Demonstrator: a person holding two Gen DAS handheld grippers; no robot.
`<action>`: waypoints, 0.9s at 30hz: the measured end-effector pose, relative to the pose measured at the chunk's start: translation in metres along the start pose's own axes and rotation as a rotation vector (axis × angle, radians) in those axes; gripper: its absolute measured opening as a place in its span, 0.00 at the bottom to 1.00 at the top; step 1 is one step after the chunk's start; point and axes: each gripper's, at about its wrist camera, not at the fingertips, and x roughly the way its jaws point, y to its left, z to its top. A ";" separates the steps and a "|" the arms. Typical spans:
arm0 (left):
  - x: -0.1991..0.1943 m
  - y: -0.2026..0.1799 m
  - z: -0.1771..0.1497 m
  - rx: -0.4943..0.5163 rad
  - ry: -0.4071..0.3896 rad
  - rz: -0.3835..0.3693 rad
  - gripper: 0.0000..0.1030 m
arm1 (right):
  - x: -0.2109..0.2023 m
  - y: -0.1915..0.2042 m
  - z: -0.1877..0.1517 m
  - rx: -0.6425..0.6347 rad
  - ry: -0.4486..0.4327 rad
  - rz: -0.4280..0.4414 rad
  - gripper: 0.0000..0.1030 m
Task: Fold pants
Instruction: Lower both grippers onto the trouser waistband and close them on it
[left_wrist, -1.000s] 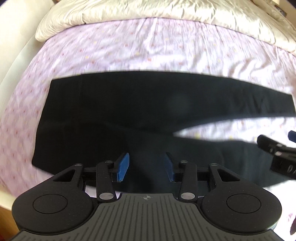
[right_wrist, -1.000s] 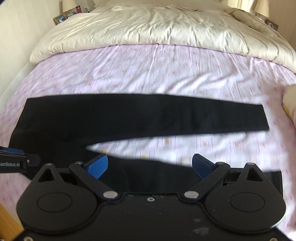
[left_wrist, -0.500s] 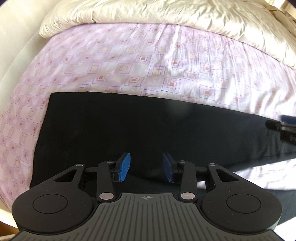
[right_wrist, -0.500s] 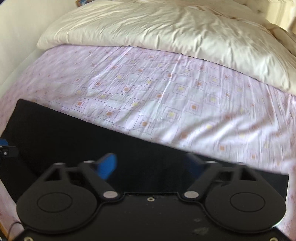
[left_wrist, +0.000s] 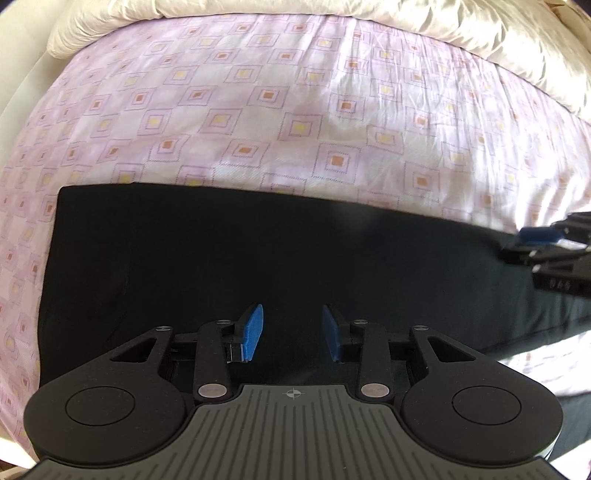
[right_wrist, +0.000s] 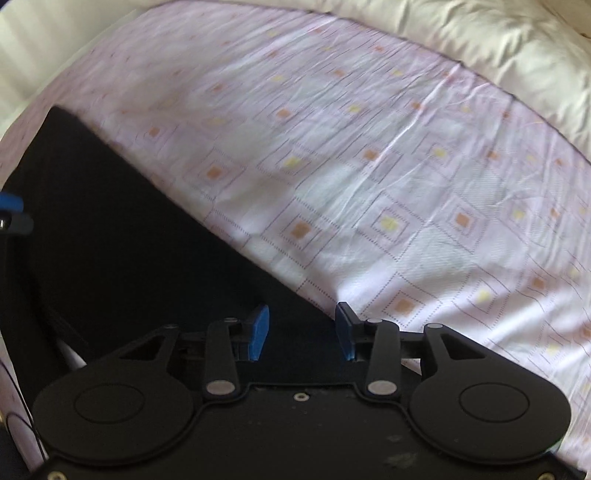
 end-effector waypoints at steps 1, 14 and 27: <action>0.001 -0.001 0.002 -0.001 0.000 -0.005 0.34 | 0.003 0.001 0.000 -0.021 0.007 0.006 0.43; 0.001 -0.024 0.032 -0.067 -0.026 -0.137 0.34 | -0.062 0.060 -0.067 -0.085 -0.082 -0.015 0.04; 0.029 -0.024 0.054 -0.141 0.051 -0.145 0.34 | -0.073 0.072 -0.117 0.124 -0.130 -0.060 0.15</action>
